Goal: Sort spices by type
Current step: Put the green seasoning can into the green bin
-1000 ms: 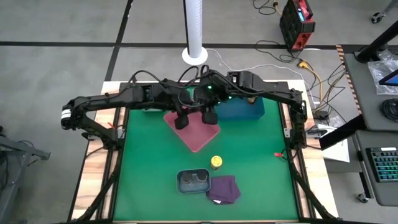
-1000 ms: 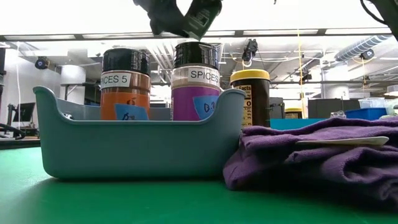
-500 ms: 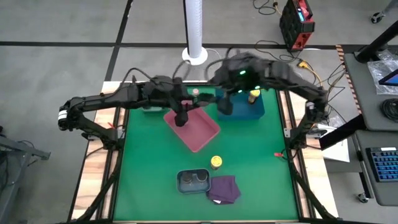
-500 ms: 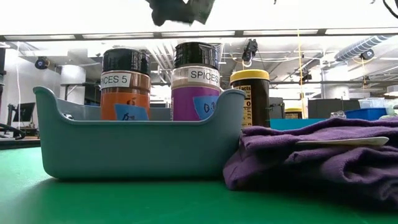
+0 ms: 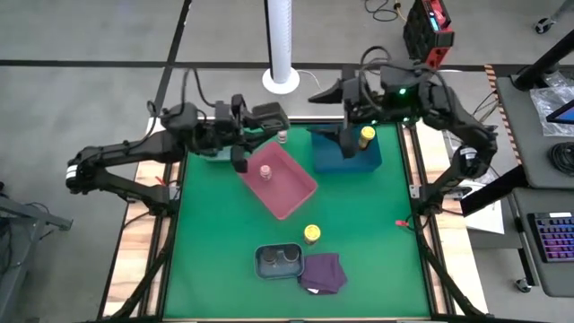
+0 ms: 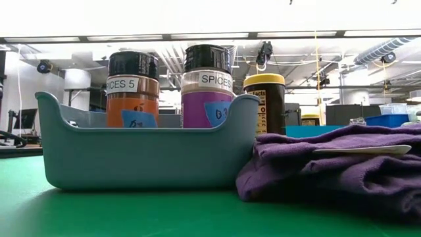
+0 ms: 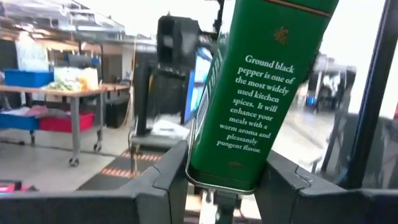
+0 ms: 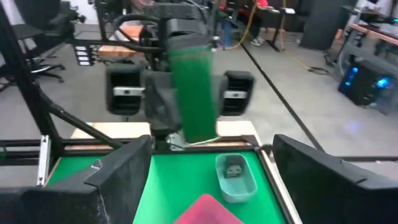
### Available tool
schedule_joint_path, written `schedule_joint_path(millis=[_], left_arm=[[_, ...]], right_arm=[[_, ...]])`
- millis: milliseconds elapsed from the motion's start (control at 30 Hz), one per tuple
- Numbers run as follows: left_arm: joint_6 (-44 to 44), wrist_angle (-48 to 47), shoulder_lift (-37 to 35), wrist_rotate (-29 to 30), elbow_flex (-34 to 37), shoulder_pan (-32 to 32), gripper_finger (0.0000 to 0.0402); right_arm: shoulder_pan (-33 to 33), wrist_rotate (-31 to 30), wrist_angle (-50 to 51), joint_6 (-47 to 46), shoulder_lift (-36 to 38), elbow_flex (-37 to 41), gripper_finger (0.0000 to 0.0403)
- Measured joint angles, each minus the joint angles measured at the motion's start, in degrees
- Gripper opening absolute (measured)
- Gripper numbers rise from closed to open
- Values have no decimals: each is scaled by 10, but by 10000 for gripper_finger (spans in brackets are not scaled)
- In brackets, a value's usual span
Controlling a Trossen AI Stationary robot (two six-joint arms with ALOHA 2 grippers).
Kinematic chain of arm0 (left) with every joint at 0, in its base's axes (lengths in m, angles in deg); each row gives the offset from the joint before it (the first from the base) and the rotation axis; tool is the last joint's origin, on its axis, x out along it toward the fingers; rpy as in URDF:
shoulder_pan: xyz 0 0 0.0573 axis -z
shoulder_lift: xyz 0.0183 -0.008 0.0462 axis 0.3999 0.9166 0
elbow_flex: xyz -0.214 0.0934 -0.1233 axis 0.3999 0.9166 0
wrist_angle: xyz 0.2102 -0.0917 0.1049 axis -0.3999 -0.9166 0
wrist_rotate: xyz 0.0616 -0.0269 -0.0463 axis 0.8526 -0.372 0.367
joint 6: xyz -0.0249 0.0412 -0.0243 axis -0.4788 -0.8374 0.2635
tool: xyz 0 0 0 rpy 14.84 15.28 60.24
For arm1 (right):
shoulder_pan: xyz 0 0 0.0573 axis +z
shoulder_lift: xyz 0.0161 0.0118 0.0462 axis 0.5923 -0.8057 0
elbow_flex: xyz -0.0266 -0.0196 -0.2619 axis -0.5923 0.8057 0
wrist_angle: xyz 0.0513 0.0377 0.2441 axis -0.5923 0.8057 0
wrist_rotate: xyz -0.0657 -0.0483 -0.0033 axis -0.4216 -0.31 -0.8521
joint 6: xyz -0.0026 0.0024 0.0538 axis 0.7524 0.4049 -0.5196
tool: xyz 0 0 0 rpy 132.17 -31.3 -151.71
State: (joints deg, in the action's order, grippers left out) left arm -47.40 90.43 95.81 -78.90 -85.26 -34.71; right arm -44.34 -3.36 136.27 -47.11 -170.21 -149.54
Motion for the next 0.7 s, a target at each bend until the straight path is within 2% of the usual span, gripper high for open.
schedule_joint_path(millis=[167, 367, 700], left_arm=[[13, 41, -26, 2, 32, 0, 121], [16, 37, -27, 3, 42, 0, 121], [15, 37, -23, 3, 43, 0, 121]], right_arm=[[12, 1, -64, 1, -24, 14, 335], [13, 0, -94, 0, -69, 16, 337], [11, 15, -125, 6, -84, 14, 304]])
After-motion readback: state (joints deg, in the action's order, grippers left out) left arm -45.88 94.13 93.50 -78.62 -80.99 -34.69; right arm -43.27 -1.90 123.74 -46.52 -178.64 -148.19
